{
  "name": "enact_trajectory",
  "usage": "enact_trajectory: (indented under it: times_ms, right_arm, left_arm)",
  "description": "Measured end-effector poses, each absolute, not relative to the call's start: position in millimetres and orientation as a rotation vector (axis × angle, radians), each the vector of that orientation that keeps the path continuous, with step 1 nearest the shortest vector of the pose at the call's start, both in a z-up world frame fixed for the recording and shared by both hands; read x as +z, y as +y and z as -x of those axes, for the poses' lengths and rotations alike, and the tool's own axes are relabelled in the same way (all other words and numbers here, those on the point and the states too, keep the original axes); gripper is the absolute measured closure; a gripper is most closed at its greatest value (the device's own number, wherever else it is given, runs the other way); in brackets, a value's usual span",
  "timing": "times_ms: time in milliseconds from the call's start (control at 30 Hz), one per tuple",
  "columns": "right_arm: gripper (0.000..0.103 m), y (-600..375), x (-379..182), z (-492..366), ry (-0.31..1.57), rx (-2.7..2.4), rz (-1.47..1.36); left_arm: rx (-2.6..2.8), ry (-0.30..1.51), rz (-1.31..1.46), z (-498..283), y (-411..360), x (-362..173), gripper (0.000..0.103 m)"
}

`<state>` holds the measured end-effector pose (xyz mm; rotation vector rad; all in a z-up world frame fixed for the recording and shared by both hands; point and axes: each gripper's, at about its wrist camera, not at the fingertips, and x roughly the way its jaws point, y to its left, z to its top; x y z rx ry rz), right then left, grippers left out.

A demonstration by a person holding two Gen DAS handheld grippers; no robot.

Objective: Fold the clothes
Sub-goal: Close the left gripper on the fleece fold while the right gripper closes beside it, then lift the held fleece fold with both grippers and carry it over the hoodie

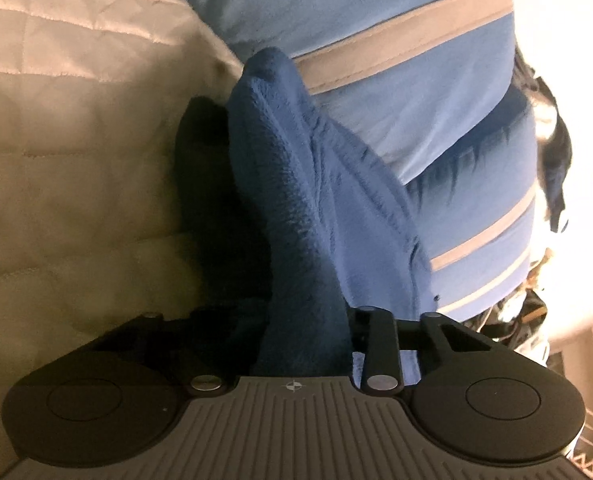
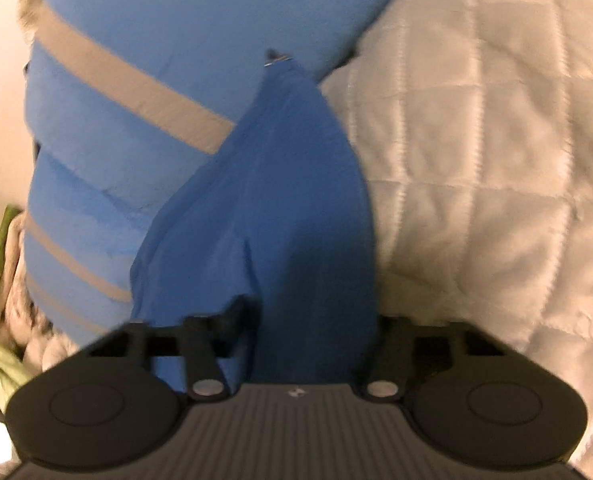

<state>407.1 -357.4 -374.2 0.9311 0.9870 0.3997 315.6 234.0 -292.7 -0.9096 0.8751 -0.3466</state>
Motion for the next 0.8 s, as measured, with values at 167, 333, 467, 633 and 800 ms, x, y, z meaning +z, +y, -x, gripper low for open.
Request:
enact_trajectory:
  times_ms: [167, 333, 467, 633, 800]
  right_arm:
    - [0.075, -352.8, -358.7, -399.3, 0.940, 0.383, -0.886]
    - [0.078, -352.4, -343.8, -389.1, 0.892, 0.357, -0.872]
    - [0.080, -348.3, -326.8, -382.9, 0.836, 0.359, -0.860]
    - [0.081, -344.7, -305.2, -373.9, 0.778, 0.390, -0.855]
    - [0.082, -346.3, -283.4, -360.1, 0.729, 0.410, -0.844]
  left_arm:
    - [-0.325, 0.828, 0.871, -309.3, 227.0, -272.3, 0.072]
    - [-0.305, 0.789, 0.840, -301.1, 222.6, -254.5, 0.074]
    - [-0.291, 0.767, 0.821, -294.3, 220.6, -242.5, 0.075]
    - [-0.268, 0.725, 0.784, -286.0, 210.9, -221.6, 0.076]
    - [-0.272, 0.677, 0.777, -274.3, 210.1, -201.0, 0.076]
